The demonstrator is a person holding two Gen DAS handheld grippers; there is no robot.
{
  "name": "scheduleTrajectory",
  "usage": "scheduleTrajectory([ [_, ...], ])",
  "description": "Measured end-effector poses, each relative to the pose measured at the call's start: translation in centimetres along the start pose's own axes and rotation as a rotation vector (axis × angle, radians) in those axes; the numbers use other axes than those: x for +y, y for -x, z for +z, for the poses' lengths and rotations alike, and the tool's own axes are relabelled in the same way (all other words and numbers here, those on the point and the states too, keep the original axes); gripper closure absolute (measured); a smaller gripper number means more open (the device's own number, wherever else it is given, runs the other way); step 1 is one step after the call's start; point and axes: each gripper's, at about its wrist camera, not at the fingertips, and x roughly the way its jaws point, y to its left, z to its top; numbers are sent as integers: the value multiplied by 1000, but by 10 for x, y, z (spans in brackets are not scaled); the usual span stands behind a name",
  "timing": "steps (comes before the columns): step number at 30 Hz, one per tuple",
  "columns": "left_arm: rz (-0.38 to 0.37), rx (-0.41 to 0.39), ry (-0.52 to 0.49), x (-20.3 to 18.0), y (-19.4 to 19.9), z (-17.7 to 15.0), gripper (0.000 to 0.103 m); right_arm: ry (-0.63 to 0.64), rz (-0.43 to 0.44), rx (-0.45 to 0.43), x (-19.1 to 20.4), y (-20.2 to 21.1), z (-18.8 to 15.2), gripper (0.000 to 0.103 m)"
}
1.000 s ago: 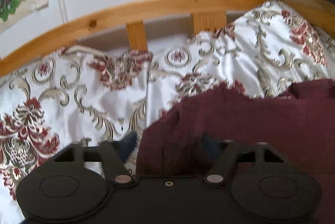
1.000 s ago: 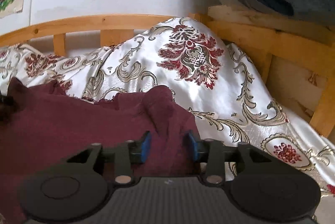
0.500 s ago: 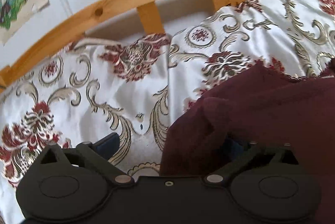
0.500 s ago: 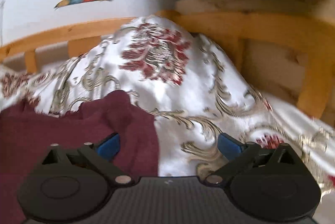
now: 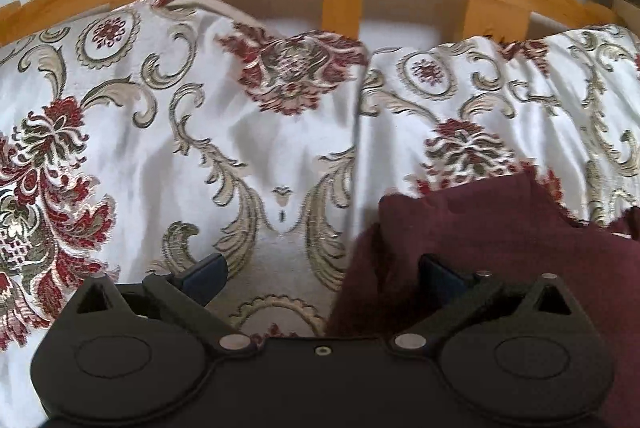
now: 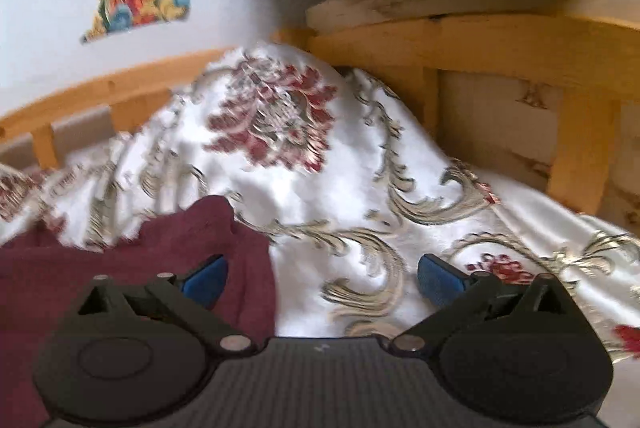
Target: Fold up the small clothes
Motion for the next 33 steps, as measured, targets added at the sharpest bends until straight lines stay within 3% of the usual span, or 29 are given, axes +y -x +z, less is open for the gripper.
scheduleTrajectory([
  [2,-6,-4,38,8,3,2,1,17,-12,21,2,1,1,0],
  [6,-26,-33,176,25,24,0,1,37,-5,-9,7,21,4,0],
  [9,-5,-19,222,31,41,-6,1,61,30,-41,15,38,4,0],
  [12,41,17,183,29,62,-14,1,79,99,-55,29,52,7,0],
  [15,62,-20,105,26,91,-27,1,76,151,-60,44,69,5,0],
  [19,57,-34,54,22,123,-50,1,39,214,2,67,93,-1,0],
  [22,37,-38,63,20,136,-72,1,43,230,2,83,114,-9,0],
  [26,18,-23,46,16,136,-98,1,25,255,58,95,126,-25,0],
  [33,-4,-56,12,8,124,-118,1,186,287,118,126,113,-45,0],
])
